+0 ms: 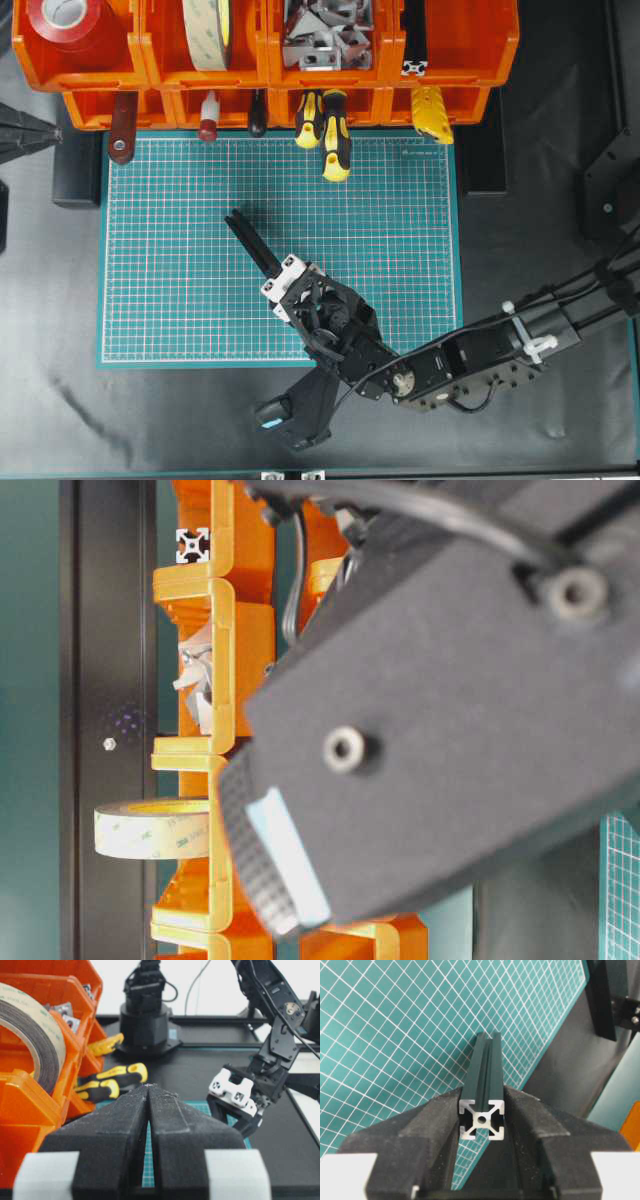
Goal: Pick frame from container rack with right arm.
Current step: 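Hold the extrusion above the mat center with the right gripper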
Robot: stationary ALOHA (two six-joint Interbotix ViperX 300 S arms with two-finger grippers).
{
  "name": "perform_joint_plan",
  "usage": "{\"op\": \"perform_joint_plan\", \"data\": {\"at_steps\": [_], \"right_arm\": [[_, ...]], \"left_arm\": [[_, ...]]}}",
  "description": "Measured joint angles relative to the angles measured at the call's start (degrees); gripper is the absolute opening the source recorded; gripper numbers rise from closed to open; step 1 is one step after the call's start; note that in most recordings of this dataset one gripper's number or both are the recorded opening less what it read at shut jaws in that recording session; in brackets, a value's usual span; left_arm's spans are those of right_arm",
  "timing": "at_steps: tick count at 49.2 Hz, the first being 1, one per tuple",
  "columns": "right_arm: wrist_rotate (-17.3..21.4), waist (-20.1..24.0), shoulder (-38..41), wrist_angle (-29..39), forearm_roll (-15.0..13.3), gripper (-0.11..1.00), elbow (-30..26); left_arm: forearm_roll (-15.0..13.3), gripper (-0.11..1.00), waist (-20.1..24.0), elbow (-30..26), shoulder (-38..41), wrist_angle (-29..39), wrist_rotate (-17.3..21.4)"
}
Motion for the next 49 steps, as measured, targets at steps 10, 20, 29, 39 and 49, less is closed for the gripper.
{"op": "perform_joint_plan", "data": {"at_steps": [10,20,29,39,49], "right_arm": [[0.1,0.0,0.0,0.0,0.0,0.25,0.0],[0.1,0.0,0.1,0.0,0.0,0.25,0.1],[0.1,0.0,0.0,0.0,0.1,0.25,0.1],[0.3,0.0,0.0,0.0,0.1,0.25,0.1],[2.0,-0.1,0.0,-0.3,0.8,0.25,0.0]], "left_arm": [[0.1,0.00,0.0,0.0,0.0,0.0,0.1],[0.1,0.00,0.0,0.0,-0.1,0.0,0.0],[0.0,0.00,0.0,0.0,-0.1,0.0,0.0],[0.0,0.00,0.0,0.0,-0.1,0.0,0.0],[0.1,0.00,0.0,0.0,-0.1,0.0,0.0]]}}
